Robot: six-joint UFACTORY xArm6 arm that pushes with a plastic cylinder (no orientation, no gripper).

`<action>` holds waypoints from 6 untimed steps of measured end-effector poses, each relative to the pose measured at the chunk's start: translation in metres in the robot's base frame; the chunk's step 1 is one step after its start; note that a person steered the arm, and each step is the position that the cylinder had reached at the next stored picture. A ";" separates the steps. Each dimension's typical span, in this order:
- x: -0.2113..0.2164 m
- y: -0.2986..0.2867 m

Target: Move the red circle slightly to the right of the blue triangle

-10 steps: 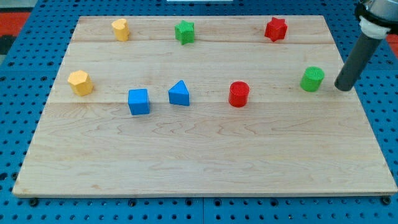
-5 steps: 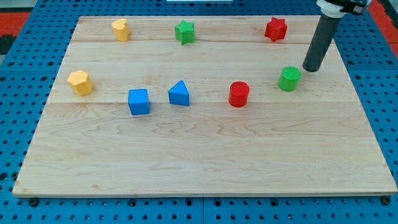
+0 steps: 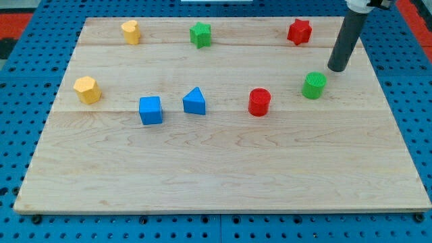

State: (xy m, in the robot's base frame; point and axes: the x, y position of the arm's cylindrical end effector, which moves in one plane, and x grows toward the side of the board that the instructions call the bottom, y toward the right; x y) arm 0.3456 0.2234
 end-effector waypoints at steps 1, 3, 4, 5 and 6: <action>0.034 0.019; 0.090 -0.084; 0.091 -0.126; 0.060 -0.129; 0.044 -0.159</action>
